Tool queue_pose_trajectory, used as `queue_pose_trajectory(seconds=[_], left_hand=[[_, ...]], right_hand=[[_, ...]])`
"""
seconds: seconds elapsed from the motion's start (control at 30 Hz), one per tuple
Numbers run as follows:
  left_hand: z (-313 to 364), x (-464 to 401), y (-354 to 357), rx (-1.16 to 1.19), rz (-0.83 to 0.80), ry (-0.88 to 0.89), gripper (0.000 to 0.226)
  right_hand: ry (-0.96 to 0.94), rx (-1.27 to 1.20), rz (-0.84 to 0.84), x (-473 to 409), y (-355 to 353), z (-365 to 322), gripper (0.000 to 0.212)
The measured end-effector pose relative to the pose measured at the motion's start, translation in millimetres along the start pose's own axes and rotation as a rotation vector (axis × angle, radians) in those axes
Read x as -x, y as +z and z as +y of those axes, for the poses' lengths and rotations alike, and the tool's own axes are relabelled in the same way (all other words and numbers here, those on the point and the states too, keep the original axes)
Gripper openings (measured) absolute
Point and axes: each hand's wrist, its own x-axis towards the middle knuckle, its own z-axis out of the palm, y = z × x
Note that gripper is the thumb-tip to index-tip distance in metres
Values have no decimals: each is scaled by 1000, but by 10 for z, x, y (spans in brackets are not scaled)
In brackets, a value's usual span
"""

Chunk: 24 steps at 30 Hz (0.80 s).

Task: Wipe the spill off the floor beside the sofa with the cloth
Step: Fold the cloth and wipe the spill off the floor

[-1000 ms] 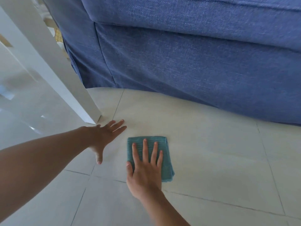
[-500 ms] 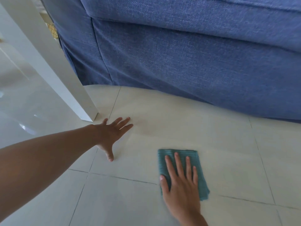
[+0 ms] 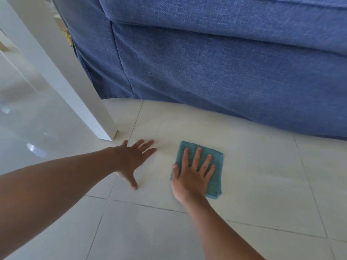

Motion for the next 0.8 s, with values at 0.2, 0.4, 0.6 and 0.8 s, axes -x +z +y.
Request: queue_pose_trajectory(seconds=[0.2,0.4,0.6,0.8], left_hand=[[129,-42,-263,43,310,45,71],[528,-226,-547,152,248,-7,70],[746,-476,-609,127,289,-68,46],[546,-539,-891,538,342,-19,23]], right_hand=[[-130,-359,182,91,-165,164,49],[-16,-52,21,-395,-628,546,52],[-98,-163,-38,-377,-703,548,13],[-140,-449,-43,-549,-959,769,19]])
